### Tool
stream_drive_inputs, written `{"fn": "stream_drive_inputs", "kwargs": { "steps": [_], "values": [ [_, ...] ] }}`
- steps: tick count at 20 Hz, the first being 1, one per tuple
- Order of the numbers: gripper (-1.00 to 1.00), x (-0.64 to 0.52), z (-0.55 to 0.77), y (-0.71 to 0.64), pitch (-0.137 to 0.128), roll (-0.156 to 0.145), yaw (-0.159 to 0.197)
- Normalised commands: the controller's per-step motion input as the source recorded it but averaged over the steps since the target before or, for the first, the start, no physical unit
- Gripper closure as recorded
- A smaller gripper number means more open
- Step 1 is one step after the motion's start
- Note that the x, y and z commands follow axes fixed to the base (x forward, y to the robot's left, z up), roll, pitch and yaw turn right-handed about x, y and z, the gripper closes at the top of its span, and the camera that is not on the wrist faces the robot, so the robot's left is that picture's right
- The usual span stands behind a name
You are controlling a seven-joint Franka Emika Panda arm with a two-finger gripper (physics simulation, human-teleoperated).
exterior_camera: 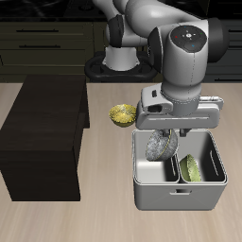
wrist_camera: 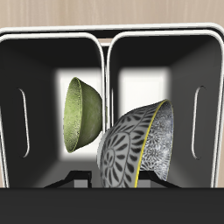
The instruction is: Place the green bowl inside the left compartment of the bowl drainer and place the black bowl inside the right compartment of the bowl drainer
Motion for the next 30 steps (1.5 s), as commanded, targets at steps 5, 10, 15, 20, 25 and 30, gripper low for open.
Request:
{"fn": "stream_drive_inputs", "kwargs": {
  "steps": [5, 10, 15, 20, 25, 30],
  "values": [
    [-1.00, -0.21, 0.08, 0.16, -0.025, 0.044, 0.017],
    [-1.00, -0.05, -0.02, -0.07, 0.016, 0.001, -0.005],
    [-1.00, -0.01, 0.09, -0.17, 0.002, -0.041, -0.003],
    [-1.00, 0.06, 0.03, -0.29, 0.046, -0.109, 0.012],
    [-1.00, 0.07, -0.09, -0.11, 0.023, 0.001, 0.007],
    [-1.00, -0.02, -0.02, -0.06, 0.004, -0.005, -0.020]
  ]
}}
